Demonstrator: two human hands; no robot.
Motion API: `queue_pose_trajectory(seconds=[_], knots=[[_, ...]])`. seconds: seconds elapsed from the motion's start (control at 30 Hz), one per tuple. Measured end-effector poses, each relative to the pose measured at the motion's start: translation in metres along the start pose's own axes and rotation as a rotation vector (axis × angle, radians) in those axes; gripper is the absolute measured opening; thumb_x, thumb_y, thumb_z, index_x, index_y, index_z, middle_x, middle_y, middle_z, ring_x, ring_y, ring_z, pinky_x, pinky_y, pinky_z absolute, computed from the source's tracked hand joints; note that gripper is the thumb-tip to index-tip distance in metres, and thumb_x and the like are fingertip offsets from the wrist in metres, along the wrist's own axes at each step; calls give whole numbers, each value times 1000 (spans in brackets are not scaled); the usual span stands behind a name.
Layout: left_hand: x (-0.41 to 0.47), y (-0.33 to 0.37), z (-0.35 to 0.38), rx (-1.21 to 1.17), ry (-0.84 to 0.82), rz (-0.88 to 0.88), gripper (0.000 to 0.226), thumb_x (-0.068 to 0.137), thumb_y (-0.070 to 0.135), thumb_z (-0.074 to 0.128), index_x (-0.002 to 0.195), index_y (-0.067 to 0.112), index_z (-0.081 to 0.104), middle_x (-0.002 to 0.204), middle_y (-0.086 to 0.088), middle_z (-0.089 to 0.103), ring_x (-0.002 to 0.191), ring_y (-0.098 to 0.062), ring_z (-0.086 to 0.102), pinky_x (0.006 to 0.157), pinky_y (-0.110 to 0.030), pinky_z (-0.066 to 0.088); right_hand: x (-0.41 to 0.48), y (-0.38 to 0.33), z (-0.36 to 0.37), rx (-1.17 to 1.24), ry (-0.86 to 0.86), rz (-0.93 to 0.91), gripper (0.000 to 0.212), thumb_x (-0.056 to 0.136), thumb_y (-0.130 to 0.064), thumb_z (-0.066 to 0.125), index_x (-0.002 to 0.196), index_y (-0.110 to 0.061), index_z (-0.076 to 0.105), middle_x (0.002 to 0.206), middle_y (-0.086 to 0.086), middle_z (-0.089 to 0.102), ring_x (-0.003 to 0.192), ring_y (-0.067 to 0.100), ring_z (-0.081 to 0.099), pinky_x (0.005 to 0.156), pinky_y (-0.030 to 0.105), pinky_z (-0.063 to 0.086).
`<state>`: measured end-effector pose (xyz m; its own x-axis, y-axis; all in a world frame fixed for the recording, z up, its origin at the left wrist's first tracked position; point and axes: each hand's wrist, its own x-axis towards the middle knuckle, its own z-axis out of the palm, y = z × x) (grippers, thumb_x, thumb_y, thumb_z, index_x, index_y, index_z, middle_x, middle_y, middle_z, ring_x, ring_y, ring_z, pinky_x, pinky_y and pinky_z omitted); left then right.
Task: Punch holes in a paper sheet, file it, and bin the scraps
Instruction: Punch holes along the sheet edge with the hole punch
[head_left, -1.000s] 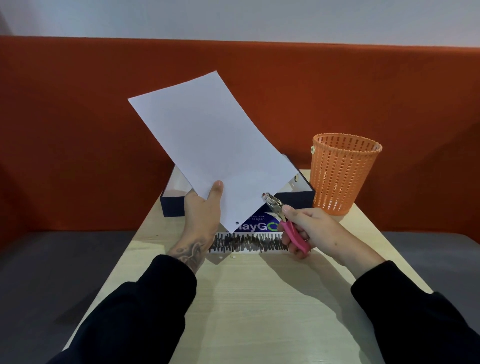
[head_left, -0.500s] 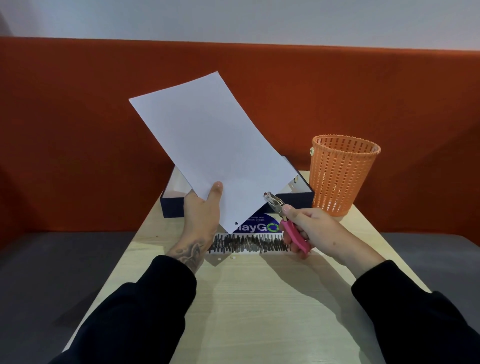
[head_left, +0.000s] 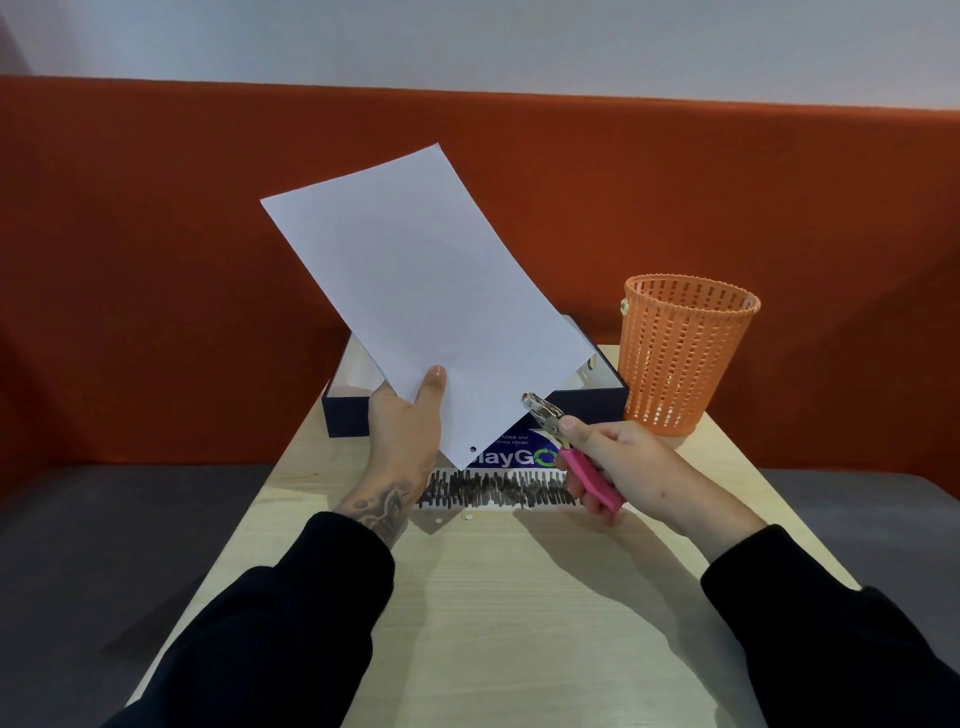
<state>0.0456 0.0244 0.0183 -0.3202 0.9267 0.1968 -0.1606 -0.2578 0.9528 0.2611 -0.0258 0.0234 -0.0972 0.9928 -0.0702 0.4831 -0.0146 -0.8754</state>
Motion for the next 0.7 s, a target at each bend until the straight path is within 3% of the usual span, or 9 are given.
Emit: queue_pose_trajectory(seconds=[0.37,0.5,0.63,0.7], knots=[[0,0,-2,29,-4,3,12,98,21,63,88,27,63,91,10,71,84,-5,67,67,-20,52,-1,0,-1,-9,-6,20,63,102,-55,48,89,3,68,71,12,72,60,26,63,54,35,51],[1,-5,-4,89,-28,10,3,99,22,62,99,21,66,93,9,72,84,-4,69,63,-17,54,0,3,0,-3,-36,76,58,101,-58,48,82,-7,69,67,13,68,50,23,58,48,30,45],[2,-10,-5,162,-65,-17,11,98,21,62,108,16,67,96,7,73,88,-8,69,73,-26,56,-2,4,2,-34,-80,160,59,101,-57,48,85,-5,69,64,12,67,45,21,56,44,26,44],[2,-12,-5,192,-79,-33,7,99,21,62,104,18,65,94,7,72,86,-7,68,70,-24,54,-3,2,3,-33,-99,192,58,101,-57,49,84,-5,69,65,13,66,45,20,55,44,26,43]])
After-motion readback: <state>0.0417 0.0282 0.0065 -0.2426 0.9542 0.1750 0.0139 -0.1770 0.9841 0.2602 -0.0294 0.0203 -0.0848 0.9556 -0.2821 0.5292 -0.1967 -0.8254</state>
